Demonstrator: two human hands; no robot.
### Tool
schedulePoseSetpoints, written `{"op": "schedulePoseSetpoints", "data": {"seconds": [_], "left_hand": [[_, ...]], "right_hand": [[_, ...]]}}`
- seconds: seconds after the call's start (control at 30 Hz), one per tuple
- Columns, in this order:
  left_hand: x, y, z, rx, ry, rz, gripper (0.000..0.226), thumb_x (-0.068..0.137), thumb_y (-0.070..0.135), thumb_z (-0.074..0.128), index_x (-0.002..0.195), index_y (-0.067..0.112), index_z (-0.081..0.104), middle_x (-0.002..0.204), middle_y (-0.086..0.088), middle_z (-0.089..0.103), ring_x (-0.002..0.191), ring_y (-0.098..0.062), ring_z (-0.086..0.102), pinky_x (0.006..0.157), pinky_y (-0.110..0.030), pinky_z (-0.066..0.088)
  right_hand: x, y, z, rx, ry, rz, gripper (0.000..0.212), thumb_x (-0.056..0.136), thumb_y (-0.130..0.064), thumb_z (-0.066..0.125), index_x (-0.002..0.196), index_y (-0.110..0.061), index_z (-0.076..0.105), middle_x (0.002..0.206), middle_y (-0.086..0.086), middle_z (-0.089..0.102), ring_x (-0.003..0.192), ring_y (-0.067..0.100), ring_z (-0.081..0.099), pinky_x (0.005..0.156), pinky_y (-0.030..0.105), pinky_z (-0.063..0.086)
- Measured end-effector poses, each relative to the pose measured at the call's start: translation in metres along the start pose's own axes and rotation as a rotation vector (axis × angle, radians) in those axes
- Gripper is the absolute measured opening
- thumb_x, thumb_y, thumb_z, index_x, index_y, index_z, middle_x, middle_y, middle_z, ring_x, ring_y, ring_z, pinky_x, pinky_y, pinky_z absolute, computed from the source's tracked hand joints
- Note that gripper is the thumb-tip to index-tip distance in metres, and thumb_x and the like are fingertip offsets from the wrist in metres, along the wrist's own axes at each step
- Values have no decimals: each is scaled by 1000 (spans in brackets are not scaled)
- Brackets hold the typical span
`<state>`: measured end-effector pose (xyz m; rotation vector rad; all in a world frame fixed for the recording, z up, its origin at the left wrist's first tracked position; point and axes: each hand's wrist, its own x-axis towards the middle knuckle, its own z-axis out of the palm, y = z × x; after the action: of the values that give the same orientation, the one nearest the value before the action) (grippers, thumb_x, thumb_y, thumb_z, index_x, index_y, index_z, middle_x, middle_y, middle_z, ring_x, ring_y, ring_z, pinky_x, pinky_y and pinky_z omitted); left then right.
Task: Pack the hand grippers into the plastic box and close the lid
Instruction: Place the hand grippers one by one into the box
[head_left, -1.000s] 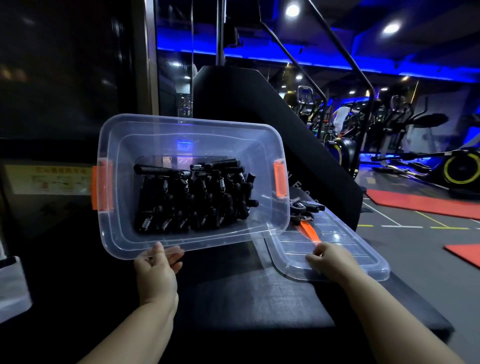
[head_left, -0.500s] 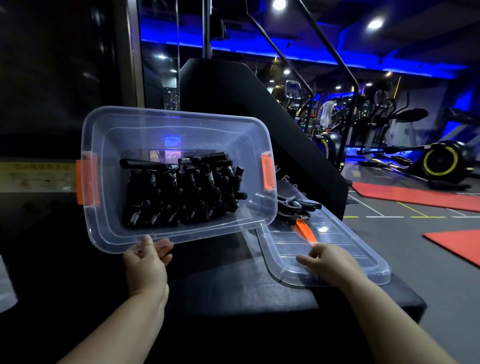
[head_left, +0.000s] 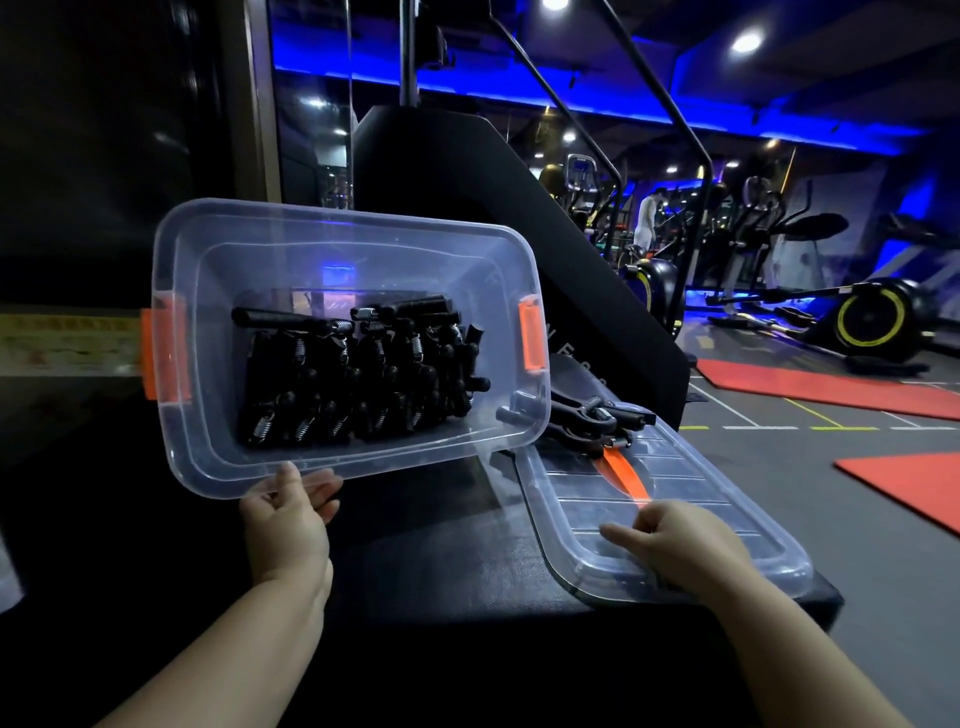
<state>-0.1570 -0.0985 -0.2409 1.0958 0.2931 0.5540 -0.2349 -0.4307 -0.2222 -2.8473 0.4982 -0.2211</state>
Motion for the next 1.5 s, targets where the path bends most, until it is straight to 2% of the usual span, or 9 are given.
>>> {"op": "schedulePoseSetpoints", "data": {"seconds": [0.17, 0.33, 0.53, 0.7, 0.83, 1.03, 1.2, 1.4, 1.5], "left_hand": [[0, -1, 1, 5, 7, -11, 25, 103, 30, 36, 114, 9, 45, 81, -3, 66, 73, -12, 65, 60, -22, 45], [-2, 1, 1, 0, 9, -4, 16, 103, 30, 37, 100, 16, 45, 82, -3, 66, 73, -12, 65, 62, -23, 46], [-2, 0, 0, -8, 0, -13, 17, 103, 31, 37, 105, 15, 44, 84, -3, 67, 74, -12, 66, 62, -23, 46], [-4, 1, 0, -21, -3, -17, 19, 103, 31, 38, 107, 14, 45, 83, -3, 67, 76, -14, 66, 63, -24, 46], [-4, 0, -1, -28, -4, -20, 20, 102, 32, 38, 108, 14, 44, 82, -3, 67, 77, -15, 67, 63, -25, 46], [-4, 0, -1, -32, 3, -14, 15, 102, 32, 39, 99, 19, 43, 81, -3, 68, 77, -15, 67, 64, -25, 47], [-5, 1, 0, -35, 5, -5, 12, 102, 31, 39, 92, 24, 43, 82, -4, 68, 78, -16, 66, 64, -25, 46], [-4, 2, 0, -32, 4, 1, 13, 102, 31, 38, 91, 24, 42, 81, -4, 67, 77, -15, 66, 64, -25, 46], [-5, 3, -1, -31, 3, -3, 13, 102, 31, 38, 91, 25, 42, 82, -4, 67, 77, -14, 66, 64, -25, 46]], "right_hand": [[6, -1, 0, -8, 16, 25, 68, 77, -77, 49, 72, -12, 67, 61, -2, 63, 65, 15, 62, 54, 26, 36], [18, -5, -1, 98, 28, 35, 53, 81, -67, 56, 66, -17, 61, 57, -5, 59, 61, 14, 57, 53, 27, 36], [60, -23, -6, 180, 166, 14, 35, 80, -59, 57, 89, -25, 61, 81, -2, 61, 82, 24, 60, 66, 30, 45], [98, -52, -14, 285, 248, 38, 41, 87, -45, 56, 118, -19, 56, 120, 13, 52, 112, 34, 52, 83, 36, 41], [125, -62, -16, 241, 192, 104, 53, 91, -48, 49, 134, -15, 50, 135, 17, 45, 125, 39, 41, 100, 40, 36], [143, -67, -13, 183, 124, 169, 66, 91, -61, 39, 140, -15, 41, 139, 16, 46, 130, 38, 33, 102, 45, 32], [154, -70, -2, 242, 71, 287, 94, 72, -82, 42, 148, -33, 18, 145, 21, 36, 135, 39, 27, 104, 52, 30], [156, -74, -5, 219, 53, 252, 83, 74, -77, 49, 140, -29, 35, 134, 17, 50, 131, 36, 29, 99, 48, 30], [156, -72, -9, 264, 29, 192, 87, 65, -78, 57, 134, -27, 44, 125, 10, 60, 120, 36, 48, 95, 43, 39]]}}
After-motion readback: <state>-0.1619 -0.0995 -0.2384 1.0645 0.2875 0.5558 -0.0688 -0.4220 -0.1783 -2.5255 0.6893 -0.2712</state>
